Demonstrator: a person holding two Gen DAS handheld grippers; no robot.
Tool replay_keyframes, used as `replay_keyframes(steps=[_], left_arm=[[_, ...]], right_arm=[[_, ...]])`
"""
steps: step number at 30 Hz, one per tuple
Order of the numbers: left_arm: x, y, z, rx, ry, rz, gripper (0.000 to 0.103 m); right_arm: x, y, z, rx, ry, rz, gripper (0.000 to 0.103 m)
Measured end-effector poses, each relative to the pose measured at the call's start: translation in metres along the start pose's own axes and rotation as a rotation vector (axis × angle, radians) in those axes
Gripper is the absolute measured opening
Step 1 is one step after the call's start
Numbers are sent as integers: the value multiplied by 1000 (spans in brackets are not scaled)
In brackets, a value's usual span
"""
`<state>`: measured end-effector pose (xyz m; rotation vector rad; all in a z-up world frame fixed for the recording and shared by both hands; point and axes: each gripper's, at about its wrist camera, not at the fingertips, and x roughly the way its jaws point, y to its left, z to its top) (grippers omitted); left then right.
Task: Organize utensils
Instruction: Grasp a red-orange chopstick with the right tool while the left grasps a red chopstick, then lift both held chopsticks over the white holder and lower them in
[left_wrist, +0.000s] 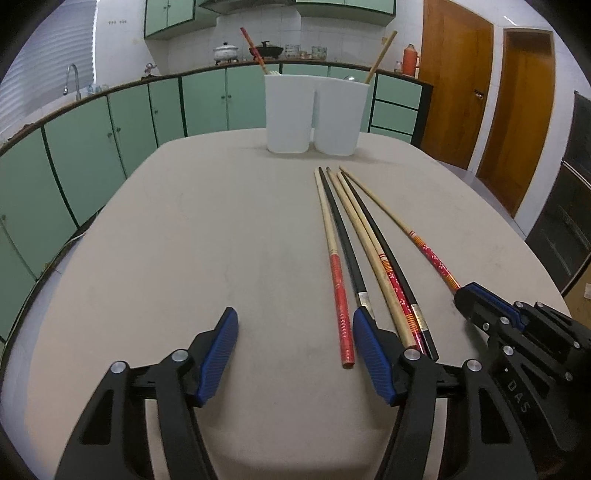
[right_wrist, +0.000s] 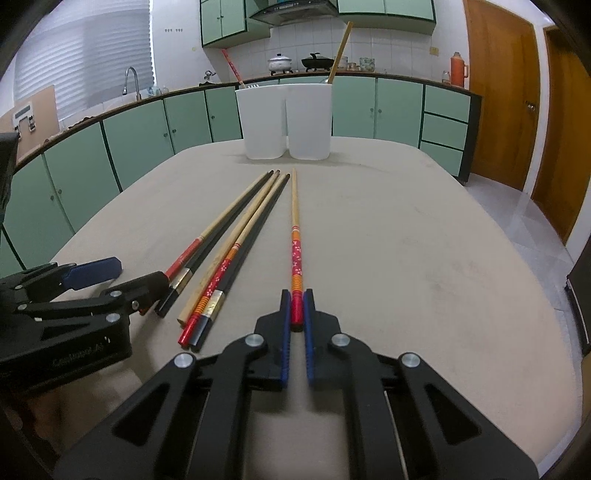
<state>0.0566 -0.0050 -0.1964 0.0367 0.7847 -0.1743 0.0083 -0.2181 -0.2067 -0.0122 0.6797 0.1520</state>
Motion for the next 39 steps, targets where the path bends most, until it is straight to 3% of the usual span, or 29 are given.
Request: replay_keyframes(steps=[3,8,18,27,39], left_arm=[[1,-3,-1,11,2,10,63],[1,-2,1,10,1,-1,54],[-1,-8,2,26,-2,-62,6],[-16,-10,11,24,-37,-81,6],[-53,-5,45,18,-160,-62,6]], right_arm=[[1,1,0,1,0,2,6],[0,1,-1,-1,0,4,7],[1,2,-1,-6,8,8,6],[-2,-3,6,7,29,19,5],[-30,-13,38,-1,-64,18,5]])
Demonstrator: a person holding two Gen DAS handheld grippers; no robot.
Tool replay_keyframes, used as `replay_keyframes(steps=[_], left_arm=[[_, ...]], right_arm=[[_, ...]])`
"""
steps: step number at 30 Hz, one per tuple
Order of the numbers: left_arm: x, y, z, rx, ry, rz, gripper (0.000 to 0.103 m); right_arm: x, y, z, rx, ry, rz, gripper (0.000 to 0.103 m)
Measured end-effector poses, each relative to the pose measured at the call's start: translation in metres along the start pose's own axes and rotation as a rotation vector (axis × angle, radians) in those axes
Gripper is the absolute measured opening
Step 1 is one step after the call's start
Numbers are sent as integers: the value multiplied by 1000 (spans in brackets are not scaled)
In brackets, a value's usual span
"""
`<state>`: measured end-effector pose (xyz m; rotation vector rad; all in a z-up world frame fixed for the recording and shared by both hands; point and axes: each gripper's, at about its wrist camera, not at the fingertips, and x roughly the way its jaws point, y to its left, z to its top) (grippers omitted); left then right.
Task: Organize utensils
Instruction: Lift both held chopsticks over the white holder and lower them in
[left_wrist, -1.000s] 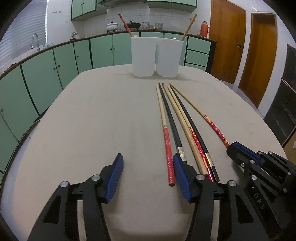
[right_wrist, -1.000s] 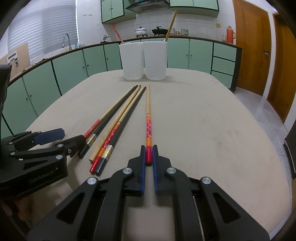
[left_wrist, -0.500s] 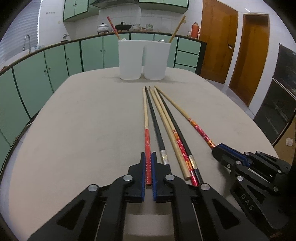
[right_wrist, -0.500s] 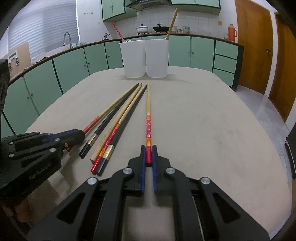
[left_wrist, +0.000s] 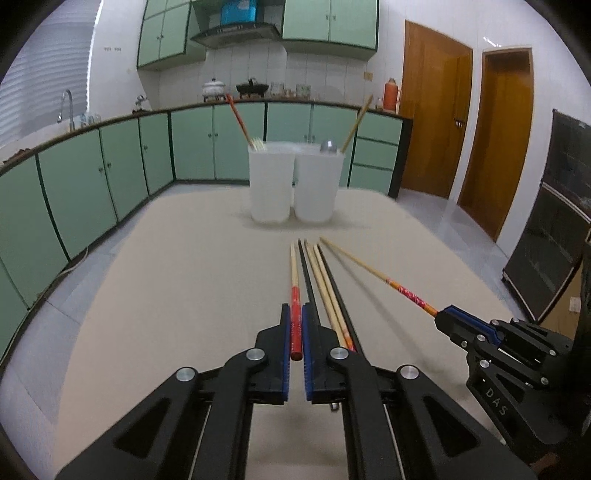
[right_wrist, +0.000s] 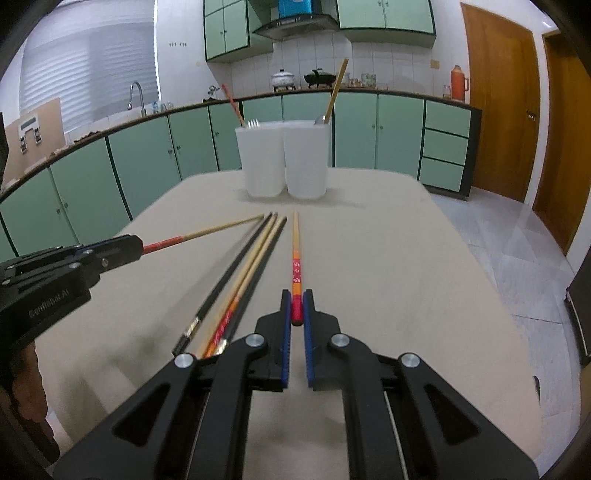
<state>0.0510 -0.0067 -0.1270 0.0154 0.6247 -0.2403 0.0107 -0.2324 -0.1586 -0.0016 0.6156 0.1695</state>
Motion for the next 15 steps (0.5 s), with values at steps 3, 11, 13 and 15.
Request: replay_keyframes(steps=[3,11,13,15], left_arm=[[-6,1,11,0,-35,4,6],[-18,2,38,-1,-105,4,6],[-21,1,46,2,-124,2,6],[-24,2,55,2,-141,-4,6]], right_arm=[[-7,0,10,0,-23,2,5],[-24,-8,41,17,-86,22,5],[-28,-10,52,16,-104,24,5],[-32,-13,64,17,-124,33,5]])
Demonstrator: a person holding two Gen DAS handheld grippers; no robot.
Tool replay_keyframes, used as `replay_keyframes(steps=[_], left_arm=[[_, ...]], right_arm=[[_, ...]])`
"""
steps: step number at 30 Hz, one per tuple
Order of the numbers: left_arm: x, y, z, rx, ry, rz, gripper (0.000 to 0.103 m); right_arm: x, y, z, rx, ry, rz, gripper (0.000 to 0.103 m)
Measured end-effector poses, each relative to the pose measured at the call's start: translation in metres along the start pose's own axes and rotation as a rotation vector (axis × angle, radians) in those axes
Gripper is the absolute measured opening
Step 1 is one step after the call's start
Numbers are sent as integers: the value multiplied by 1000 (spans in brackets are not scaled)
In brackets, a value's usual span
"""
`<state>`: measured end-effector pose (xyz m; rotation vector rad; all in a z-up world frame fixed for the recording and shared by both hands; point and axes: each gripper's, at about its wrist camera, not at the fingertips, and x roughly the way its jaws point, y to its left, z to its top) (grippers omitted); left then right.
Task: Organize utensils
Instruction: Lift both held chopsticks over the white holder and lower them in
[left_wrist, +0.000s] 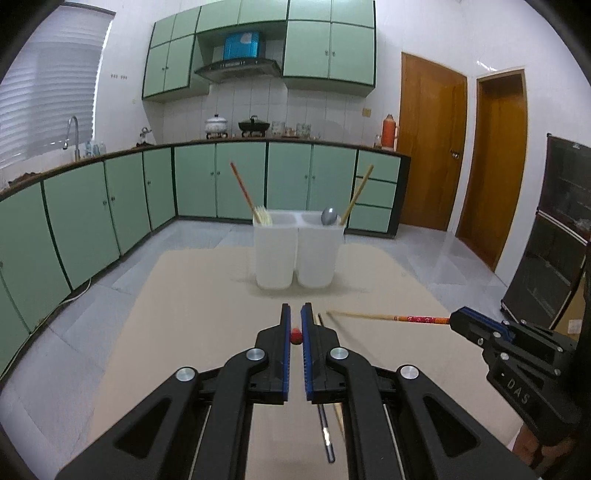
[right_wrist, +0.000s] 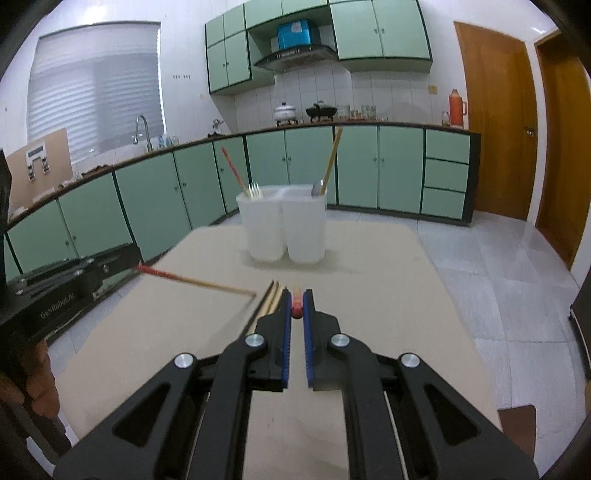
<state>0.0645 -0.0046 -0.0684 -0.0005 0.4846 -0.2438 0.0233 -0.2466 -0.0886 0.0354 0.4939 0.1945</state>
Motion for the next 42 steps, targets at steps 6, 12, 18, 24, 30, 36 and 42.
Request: replay_keyframes(steps=[6,12,18,24,30,36,42], left_arm=[[0,1,27,4,-38,-10,6],[-1,4,50,-10,-60,-36,6],[-2,4,64,-6,-78,-50,6],[-3,5,82,3,-110,-61,6],[-1,11,112,5,-182,-63,6],[3,15,155,5,-277,-60,6],[19,18,197,6,-351,-49,6]], right_arm=[[-1,-11,39,32,-23,31,5],[0,-20,73,46,-35,60,5],[3,-23,97,30,-25,84,5],[7,-29,122,22,-44,106,5],[9,-29,162,-4,-111,107,5],[19,-32,204,-13,-176,108,5],[42,-32,242,-32,-227,89,5]])
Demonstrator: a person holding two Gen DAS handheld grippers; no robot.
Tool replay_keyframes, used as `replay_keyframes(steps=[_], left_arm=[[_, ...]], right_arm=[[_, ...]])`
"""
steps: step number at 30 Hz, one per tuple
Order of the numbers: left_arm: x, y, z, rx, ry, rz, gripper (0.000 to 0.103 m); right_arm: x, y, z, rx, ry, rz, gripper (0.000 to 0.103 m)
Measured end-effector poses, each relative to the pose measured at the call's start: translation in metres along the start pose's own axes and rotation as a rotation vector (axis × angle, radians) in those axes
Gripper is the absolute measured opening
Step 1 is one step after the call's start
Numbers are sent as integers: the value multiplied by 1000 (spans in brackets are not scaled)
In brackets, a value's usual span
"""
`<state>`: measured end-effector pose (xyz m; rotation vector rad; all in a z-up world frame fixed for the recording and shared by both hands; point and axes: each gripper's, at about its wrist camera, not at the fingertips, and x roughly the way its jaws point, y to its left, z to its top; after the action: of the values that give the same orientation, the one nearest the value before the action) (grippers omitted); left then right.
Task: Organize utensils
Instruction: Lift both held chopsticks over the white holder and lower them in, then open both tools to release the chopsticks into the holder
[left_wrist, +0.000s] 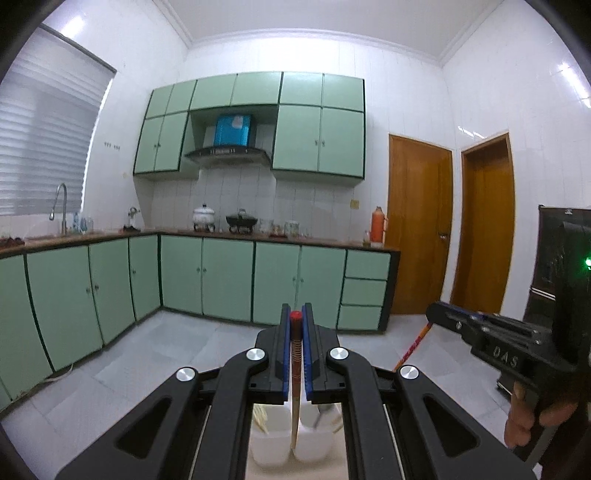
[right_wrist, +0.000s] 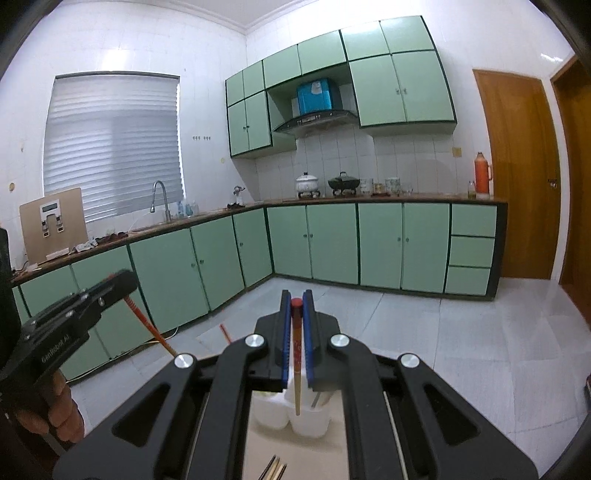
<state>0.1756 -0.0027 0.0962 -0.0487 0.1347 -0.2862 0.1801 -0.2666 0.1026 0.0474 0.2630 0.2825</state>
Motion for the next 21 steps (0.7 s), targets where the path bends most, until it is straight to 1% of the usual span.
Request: replay_keyframes(steps=[3,5,9,12,16,19,21], left_arm=[[22,1,7,5,-15,8,6],[36,1,6,12,-8,12,6],[70,1,-11,21,44,19,6],[91,2,-28,25,87,24,6],[113,5,-53,23,160,31,6],[125,9,-66,18,212,43,6],[124,13,-69,3,223,50,7]], right_arm=[[19,-3,8,-18,-12,-17,5],[31,-7,9,-24,-4,-25,5],[62,-12,1,-14,37,-27,5],[86,-16,-15,-13,88,-21,5],[106,-12,-37,-27,150,-20,5],[113,-11,-49,-32,179,-24,8],[111,-9,-52,-35,174,-35,13]])
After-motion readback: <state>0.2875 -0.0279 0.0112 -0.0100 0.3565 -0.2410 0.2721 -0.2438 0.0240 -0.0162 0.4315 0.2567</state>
